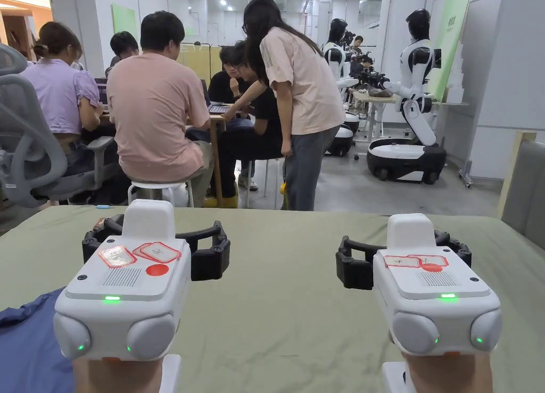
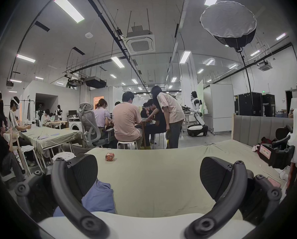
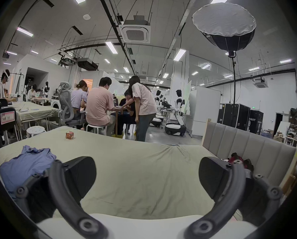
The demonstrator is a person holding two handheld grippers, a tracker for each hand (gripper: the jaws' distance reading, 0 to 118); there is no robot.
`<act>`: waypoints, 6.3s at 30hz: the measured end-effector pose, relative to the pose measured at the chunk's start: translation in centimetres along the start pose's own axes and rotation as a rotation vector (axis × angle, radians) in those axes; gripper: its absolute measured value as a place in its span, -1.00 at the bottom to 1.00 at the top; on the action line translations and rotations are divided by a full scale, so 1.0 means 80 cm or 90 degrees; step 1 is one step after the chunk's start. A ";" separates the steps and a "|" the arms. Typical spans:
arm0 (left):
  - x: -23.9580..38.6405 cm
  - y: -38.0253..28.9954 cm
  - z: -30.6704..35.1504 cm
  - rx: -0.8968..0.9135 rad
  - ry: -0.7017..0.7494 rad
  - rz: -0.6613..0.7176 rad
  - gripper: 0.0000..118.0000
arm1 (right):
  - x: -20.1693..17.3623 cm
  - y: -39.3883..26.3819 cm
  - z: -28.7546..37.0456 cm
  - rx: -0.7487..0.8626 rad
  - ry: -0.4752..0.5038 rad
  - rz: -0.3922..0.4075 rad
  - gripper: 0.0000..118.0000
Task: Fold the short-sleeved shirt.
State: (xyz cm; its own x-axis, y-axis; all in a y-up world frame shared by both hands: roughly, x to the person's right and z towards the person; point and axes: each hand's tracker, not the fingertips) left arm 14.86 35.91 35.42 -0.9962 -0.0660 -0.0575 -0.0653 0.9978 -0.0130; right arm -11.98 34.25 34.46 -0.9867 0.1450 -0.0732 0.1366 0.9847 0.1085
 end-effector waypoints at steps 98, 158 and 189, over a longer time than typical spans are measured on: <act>0.217 -0.170 -0.170 -0.229 -0.334 0.030 0.70 | 0.096 -0.156 -0.036 -0.163 -0.051 -0.051 -1.00; -0.041 -0.227 -0.320 -0.535 -0.087 0.001 -1.00 | 0.231 -0.309 -0.295 -0.460 0.053 -0.048 0.85; -0.081 -0.014 -0.287 -0.264 0.031 -0.225 -1.00 | 0.217 -0.009 -0.214 -0.199 -0.082 0.034 -0.93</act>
State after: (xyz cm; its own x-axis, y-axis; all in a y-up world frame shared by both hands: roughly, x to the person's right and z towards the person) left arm 20.04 35.42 58.74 -0.9106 -0.4065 -0.0753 -0.4038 0.8355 0.3727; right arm -30.75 34.37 50.09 -0.9570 0.2259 -0.1817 0.1343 0.9009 0.4127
